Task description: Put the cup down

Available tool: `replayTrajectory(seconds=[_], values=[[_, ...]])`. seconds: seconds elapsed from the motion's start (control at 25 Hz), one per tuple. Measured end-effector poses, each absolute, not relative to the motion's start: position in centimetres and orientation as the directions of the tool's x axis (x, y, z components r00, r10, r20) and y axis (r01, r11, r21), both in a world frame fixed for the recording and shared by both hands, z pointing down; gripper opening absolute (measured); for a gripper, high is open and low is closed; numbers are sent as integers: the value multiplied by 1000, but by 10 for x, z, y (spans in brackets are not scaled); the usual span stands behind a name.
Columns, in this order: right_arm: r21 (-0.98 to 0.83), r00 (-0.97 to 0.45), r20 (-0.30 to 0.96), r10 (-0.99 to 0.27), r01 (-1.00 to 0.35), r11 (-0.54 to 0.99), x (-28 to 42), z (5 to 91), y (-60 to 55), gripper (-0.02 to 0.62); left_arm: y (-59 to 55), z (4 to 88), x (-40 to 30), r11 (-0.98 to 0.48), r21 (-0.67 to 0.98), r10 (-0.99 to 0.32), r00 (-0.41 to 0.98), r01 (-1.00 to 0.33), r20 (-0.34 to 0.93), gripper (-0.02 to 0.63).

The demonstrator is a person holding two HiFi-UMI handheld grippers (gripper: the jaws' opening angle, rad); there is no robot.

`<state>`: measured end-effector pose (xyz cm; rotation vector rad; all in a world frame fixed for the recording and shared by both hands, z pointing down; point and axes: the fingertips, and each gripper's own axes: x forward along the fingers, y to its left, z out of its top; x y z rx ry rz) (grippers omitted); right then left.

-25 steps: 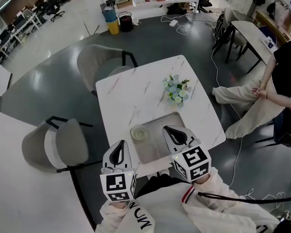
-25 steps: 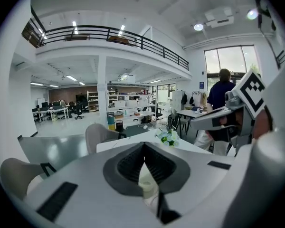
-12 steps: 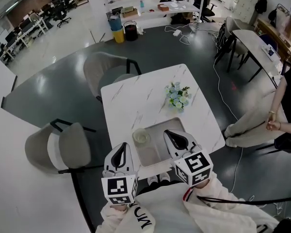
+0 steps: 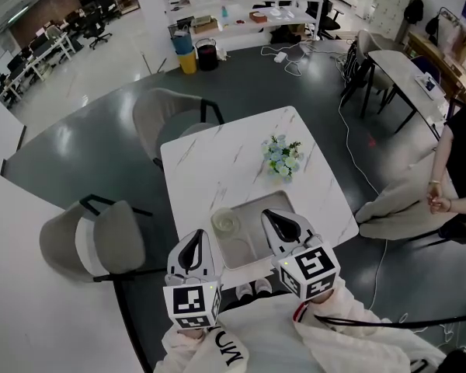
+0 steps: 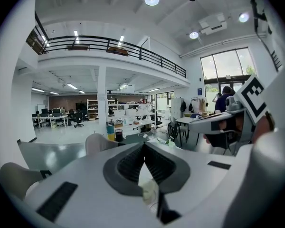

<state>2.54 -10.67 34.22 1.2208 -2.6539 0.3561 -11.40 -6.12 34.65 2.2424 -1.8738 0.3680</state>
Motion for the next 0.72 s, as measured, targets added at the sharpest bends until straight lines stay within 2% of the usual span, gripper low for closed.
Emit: replayTrajectory(seconds=[0.32,0.72], values=[[-120,-641,192,-743,-767,630,22,331,-106,5,-59,350,-116,-182,-3,-934,172,-983,313,11],[-107,-627,204,-752,-778,620,24,337,-107,5,-60,350,-117,-180,-6,-935,169,-984,312,11]])
